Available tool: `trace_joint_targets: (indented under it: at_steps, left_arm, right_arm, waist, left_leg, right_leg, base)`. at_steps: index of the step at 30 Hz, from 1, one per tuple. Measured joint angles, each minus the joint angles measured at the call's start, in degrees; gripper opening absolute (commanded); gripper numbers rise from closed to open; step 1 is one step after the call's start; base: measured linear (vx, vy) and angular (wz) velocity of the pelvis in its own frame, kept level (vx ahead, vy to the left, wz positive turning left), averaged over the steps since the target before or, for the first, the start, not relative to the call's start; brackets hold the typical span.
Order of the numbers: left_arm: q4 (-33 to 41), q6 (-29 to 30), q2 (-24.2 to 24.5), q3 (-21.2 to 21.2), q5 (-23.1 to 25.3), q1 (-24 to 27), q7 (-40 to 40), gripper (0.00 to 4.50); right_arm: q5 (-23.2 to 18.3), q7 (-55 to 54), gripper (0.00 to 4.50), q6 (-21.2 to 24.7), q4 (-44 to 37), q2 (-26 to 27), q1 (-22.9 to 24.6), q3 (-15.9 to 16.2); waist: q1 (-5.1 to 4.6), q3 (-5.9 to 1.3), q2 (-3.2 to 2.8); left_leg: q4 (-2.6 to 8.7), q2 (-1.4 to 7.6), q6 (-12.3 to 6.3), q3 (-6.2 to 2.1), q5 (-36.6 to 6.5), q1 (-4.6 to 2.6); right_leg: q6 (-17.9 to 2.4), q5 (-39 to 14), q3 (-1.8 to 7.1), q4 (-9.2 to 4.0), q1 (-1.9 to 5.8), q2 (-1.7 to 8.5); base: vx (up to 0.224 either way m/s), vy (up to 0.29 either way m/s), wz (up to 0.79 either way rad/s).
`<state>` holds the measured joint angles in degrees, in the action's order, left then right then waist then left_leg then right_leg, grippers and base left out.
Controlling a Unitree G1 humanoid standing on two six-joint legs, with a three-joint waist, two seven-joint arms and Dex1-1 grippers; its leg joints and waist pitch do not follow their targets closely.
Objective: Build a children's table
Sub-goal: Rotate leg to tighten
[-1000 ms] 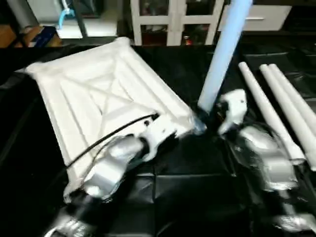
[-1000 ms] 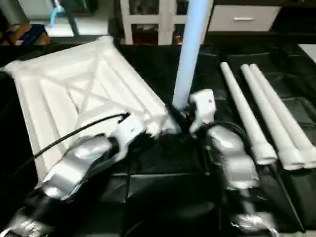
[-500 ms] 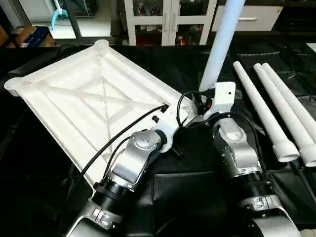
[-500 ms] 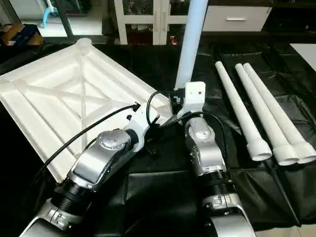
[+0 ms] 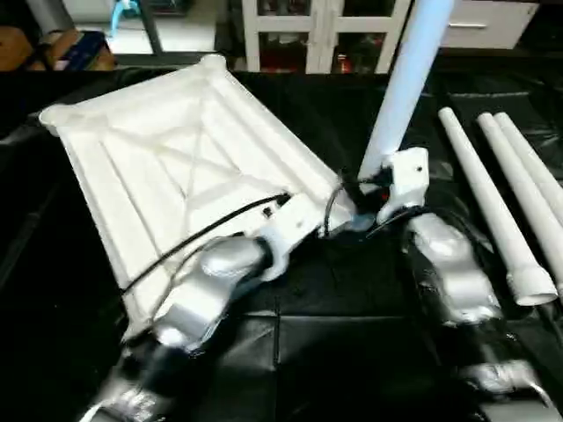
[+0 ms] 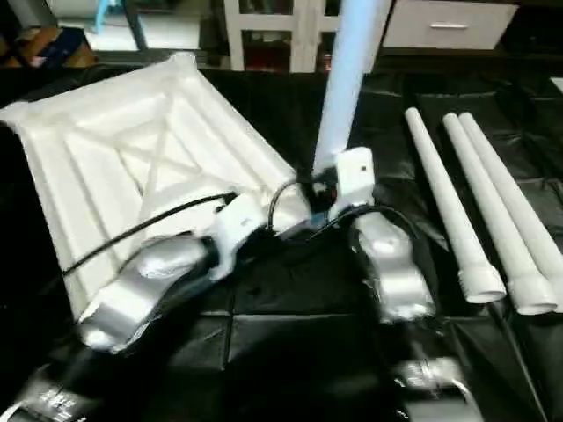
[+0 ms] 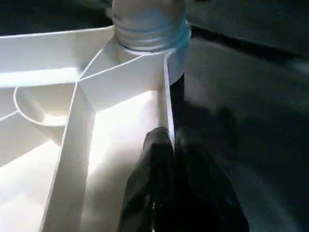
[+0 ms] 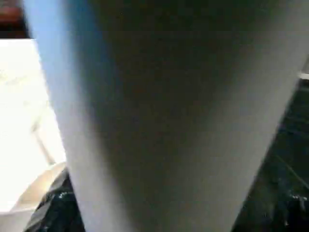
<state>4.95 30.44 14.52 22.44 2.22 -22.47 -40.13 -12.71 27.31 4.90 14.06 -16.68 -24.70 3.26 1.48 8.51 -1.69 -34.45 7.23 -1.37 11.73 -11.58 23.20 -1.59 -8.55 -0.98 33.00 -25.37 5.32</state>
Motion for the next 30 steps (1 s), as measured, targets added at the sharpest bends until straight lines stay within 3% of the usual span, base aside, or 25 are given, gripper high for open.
trace_joint_targets:
  at_steps: [4, 11, 21, 30]
  left_arm:
    - [4.53, -1.19, 4.31, 0.67, -1.97, 3.54, -4.39, 0.0]
    - [5.27, -2.27, 5.98, 1.13, -2.59, 4.49, -6.85, 0.0]
    - [5.38, -2.68, 6.83, 1.12, -3.07, 4.57, -7.21, 0.0]
    - [5.21, -2.28, 6.89, 1.1, -2.88, 4.42, -6.89, 0.0]
  right_arm:
    - [-5.69, 14.73, 3.39, 3.19, -8.1, -9.26, 5.2, 1.01]
    - [-11.42, 25.64, 2.95, 8.33, -11.19, -15.42, 7.84, -0.6]
    - [-13.46, 28.11, 2.12, 12.37, -11.78, -16.04, 8.32, -0.75]
    - [-11.94, 24.66, 1.98, 12.99, -11.88, -13.32, 7.96, -0.82]
  waist:
    - [1.21, 0.11, -0.16]
    - [1.09, 0.1, -0.12]
    - [0.88, 0.09, -0.07]
    - [0.57, 0.02, 0.03]
  left_leg:
    - [0.0, 0.23, 0.08, 0.36, 0.05, -0.14]
    - [-0.05, 0.32, -0.09, 1.02, 0.17, -0.19]
    - [-0.07, 0.38, -0.09, 1.01, 0.17, -0.18]
    - [-0.09, 0.42, 0.01, 1.01, 0.25, -0.24]
  right_leg:
    - [0.06, -0.08, 0.07, -0.04, 0.27, 0.04]
    - [0.04, -0.07, 0.3, -0.05, 0.4, 0.22]
    - [0.04, -0.07, 0.23, -0.01, 0.4, 0.21]
    - [0.03, -0.06, 0.23, 0.04, 0.43, 0.19]
  base:
    - [0.0, 0.0, 0.0]
    - [0.0, 0.0, 0.0]
    - [0.0, 0.0, 0.0]
    - [0.0, 0.0, 0.0]
